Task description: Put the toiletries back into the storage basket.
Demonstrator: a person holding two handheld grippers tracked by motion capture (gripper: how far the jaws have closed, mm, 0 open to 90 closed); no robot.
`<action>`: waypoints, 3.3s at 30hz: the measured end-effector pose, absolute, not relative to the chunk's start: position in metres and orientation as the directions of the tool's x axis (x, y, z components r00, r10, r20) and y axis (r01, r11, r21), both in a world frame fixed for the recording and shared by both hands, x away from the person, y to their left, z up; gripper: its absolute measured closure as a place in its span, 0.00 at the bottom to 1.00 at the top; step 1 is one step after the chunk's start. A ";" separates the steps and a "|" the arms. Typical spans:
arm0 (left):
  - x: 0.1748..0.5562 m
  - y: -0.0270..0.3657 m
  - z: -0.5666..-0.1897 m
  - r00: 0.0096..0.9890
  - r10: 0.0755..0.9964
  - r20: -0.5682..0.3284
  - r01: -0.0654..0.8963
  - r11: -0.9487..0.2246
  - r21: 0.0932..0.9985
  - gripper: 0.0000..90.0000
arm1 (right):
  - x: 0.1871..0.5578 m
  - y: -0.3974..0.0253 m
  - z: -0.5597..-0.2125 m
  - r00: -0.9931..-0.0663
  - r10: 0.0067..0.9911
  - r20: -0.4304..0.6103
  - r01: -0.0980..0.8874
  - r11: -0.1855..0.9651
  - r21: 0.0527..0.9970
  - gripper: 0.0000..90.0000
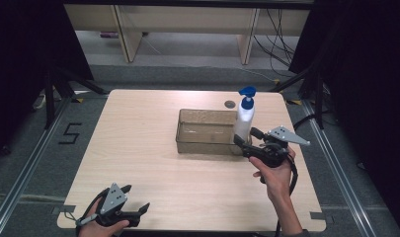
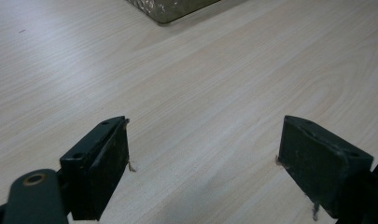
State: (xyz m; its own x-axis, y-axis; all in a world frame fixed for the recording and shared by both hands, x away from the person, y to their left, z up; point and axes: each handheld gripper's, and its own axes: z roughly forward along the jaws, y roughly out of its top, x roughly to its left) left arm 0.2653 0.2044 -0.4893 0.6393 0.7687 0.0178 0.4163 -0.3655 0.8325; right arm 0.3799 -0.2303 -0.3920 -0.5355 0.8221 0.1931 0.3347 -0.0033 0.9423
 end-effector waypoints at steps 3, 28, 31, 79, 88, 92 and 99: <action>0.265 0.204 -0.489 0.640 0.768 0.019 0.415 -0.367 0.833 0.17 | 0.378 -0.228 -0.393 -0.544 0.809 0.221 0.340 -0.029 0.940 0.29; 0.265 0.204 -0.489 0.632 0.775 0.017 0.414 -0.356 0.838 0.17 | 0.366 -0.215 -0.408 -0.591 0.768 0.247 0.372 -0.012 0.928 0.20; 0.265 0.204 -0.490 0.632 0.774 0.017 0.415 -0.357 0.837 0.17 | 0.366 -0.215 -0.409 -0.602 0.764 0.233 0.374 0.011 0.927 0.21; 0.266 0.204 -0.491 0.637 0.770 0.025 0.412 -0.367 0.834 0.17 | 0.341 -0.209 -0.452 -0.614 0.728 0.304 0.475 0.033 0.880 0.20; 0.266 0.204 -0.491 0.636 0.771 0.025 0.412 -0.367 0.834 0.17 | 0.337 -0.210 -0.457 -0.623 0.730 0.281 0.455 0.045 0.890 0.17; 0.266 0.205 -0.490 0.638 0.769 0.040 0.409 -0.383 0.829 0.17 | 0.333 -0.210 -0.459 -0.628 0.729 0.273 0.462 0.067 0.884 0.17; 0.267 0.206 -0.490 0.642 0.764 0.061 0.402 -0.403 0.822 0.17 | 0.325 -0.208 -0.461 -0.601 0.736 0.311 0.499 0.041 0.866 0.17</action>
State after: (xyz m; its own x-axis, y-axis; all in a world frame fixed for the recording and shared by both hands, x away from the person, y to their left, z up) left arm 0.2668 0.2061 -0.4899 0.6424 0.7639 0.0608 0.4019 -0.4034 0.8221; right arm 0.3250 -0.2077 -0.4610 -0.6011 0.7360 0.3115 0.4990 0.0412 0.8656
